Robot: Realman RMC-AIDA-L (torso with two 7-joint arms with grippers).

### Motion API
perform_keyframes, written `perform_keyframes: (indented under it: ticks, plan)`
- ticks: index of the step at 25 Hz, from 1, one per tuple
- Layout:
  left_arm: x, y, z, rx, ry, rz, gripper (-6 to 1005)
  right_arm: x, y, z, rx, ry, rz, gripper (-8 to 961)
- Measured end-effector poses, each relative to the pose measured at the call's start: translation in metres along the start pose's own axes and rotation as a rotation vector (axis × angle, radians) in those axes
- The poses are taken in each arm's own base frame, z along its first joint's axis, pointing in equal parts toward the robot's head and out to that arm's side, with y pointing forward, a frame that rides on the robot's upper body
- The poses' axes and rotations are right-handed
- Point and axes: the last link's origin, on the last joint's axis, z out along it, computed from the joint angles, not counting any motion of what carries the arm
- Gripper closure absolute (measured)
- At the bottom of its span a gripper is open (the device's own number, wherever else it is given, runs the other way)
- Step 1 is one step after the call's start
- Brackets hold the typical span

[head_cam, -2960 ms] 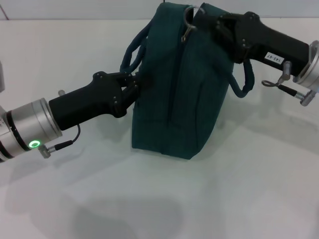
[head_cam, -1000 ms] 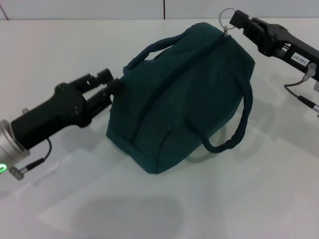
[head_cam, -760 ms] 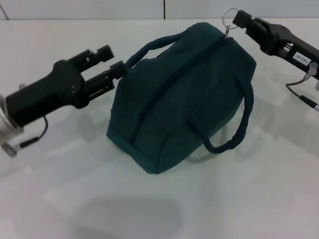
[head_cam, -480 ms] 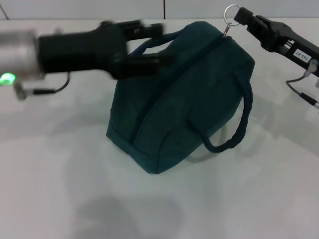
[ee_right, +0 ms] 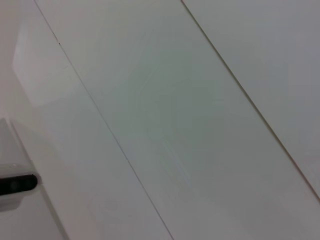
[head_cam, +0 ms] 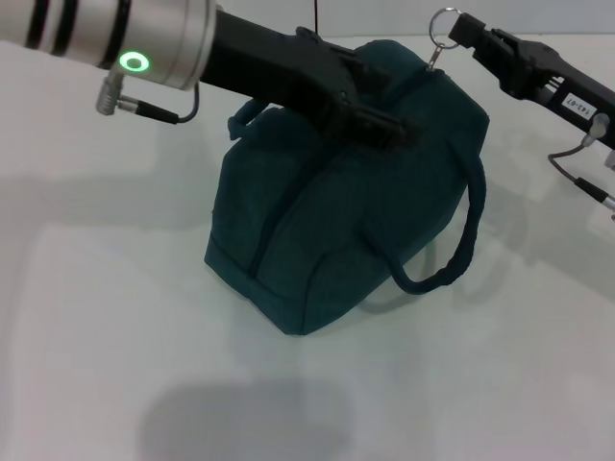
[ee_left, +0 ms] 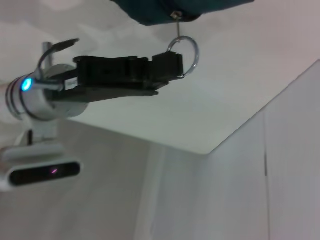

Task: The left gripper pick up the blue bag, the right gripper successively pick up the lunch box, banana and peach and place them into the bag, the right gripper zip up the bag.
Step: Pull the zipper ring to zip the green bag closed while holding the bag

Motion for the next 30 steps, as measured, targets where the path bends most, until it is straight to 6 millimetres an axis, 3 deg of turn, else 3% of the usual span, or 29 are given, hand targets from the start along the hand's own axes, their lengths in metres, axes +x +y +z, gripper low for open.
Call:
perform_keyframes:
  ticks: [19,30]
  plan:
    - [-0.010,-0.012,0.002,0.121,-0.100,0.006,310,0.000,-0.002,0.000,0.010,0.004,-0.003,949]
    - [-0.016,-0.011,0.003,0.182,-0.087,0.094,560,-0.002,-0.003,0.000,0.014,0.000,-0.005,949]
